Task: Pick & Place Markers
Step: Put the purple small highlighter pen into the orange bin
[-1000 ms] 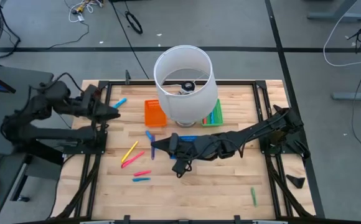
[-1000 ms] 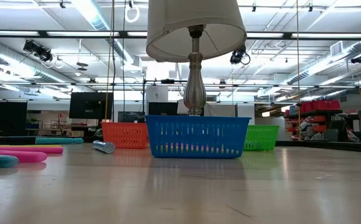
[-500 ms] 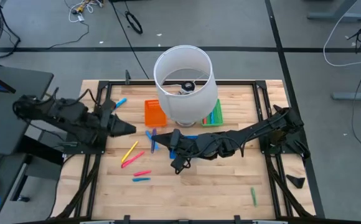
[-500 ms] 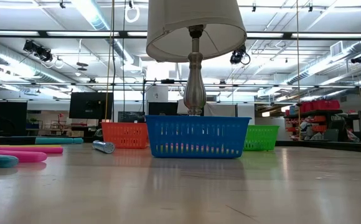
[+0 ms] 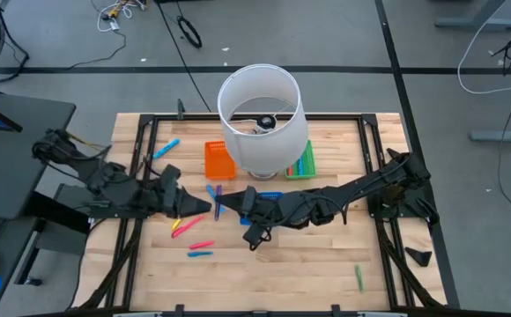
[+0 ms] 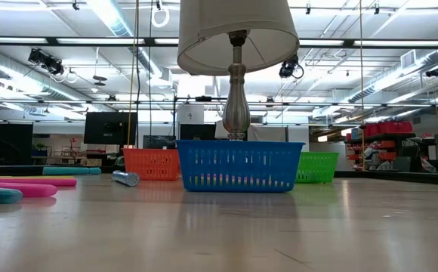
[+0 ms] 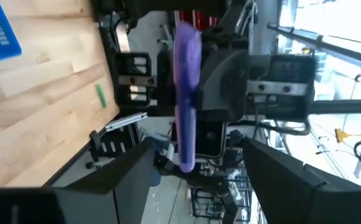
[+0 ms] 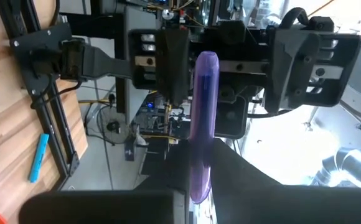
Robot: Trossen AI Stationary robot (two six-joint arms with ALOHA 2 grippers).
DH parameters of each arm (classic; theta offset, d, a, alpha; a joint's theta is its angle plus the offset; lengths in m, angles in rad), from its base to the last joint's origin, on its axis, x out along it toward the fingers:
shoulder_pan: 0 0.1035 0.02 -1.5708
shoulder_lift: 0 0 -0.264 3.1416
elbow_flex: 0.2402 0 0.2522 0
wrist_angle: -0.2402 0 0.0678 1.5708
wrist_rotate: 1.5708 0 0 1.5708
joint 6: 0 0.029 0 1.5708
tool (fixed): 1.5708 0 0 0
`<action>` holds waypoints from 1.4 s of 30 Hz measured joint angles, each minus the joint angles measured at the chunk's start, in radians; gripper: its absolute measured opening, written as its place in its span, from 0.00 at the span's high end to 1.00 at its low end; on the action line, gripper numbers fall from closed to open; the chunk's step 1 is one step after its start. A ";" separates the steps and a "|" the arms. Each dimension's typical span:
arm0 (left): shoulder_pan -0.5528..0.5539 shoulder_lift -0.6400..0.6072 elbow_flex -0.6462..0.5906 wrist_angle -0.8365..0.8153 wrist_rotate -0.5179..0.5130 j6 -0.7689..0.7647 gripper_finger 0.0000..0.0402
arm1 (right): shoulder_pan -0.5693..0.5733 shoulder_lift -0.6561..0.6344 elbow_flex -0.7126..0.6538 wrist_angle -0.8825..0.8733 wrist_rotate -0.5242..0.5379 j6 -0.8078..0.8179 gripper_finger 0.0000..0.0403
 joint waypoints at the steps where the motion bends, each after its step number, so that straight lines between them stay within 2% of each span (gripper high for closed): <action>1: 0.000 0.011 0.000 0.010 0.004 0.000 0.37 | 0.002 0.000 0.000 0.000 0.000 0.000 0.92; 15: 0.003 0.103 -0.001 0.112 0.001 0.002 0.38 | 0.016 0.000 0.000 0.001 -0.007 0.001 0.92; 18: 0.003 0.103 -0.001 0.111 -0.005 0.003 0.45 | 0.017 0.000 0.000 0.001 -0.007 0.004 0.92; 26: 0.003 0.102 -0.001 0.110 0.003 0.005 0.74 | 0.016 0.000 0.000 0.001 -0.007 0.004 0.92; 31: 0.003 0.102 -0.001 0.109 0.020 0.032 0.87 | 0.016 0.000 0.000 0.002 -0.006 -0.012 0.89; 36: 0.003 0.102 -0.001 0.109 0.022 0.040 0.89 | 0.017 -0.001 0.000 0.004 -0.003 0.024 0.83; 42: 0.003 0.100 -0.001 0.109 0.045 0.039 0.89 | 0.032 -0.001 0.000 0.002 0.086 0.020 0.77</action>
